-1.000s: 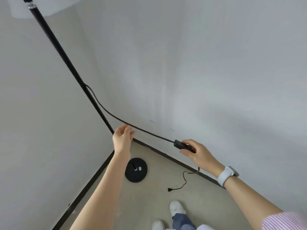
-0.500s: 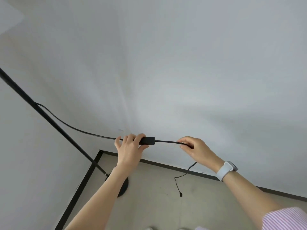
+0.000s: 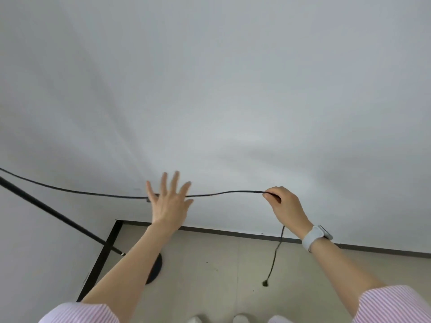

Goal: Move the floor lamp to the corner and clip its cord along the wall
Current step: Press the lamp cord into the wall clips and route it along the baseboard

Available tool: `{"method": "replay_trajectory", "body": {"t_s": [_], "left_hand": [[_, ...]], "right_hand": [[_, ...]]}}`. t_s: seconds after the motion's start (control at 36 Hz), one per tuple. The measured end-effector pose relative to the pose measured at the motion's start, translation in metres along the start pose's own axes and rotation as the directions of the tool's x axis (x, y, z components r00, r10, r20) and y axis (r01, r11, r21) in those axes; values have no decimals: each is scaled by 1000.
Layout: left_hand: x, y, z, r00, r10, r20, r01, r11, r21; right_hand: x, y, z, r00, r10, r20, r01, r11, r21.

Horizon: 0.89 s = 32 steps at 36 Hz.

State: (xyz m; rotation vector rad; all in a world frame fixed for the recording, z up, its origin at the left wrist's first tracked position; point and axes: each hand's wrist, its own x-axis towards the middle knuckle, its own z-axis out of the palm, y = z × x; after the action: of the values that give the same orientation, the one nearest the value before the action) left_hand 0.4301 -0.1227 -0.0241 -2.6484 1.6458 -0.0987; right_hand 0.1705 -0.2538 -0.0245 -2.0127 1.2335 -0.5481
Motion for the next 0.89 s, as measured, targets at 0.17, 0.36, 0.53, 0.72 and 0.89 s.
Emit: {"method": "replay_trajectory", "body": {"t_s": [0.17,0.36,0.53,0.72,0.89], "left_hand": [[-3,22,13,977,121,176,-94,984,-153],[0,-28,30,985,112,129,-66,946,-316],[29,-99,61,992,114,51,-98,964,-248],[62,-182,110,990,42,137,-10,974,-224],[83,-241,169,962,-73,263,92,994,-59]], "right_hand": [[7,-6,13,999,-37,19,37,999,22],[16,-3,45,998,27,51,-22,994,-105],[37,-26,115,993,60,99,-43,985,-167],[70,-62,211,980,135,147,-105,975,-193],[103,-84,301,981,148,123,-124,975,-185]]}}
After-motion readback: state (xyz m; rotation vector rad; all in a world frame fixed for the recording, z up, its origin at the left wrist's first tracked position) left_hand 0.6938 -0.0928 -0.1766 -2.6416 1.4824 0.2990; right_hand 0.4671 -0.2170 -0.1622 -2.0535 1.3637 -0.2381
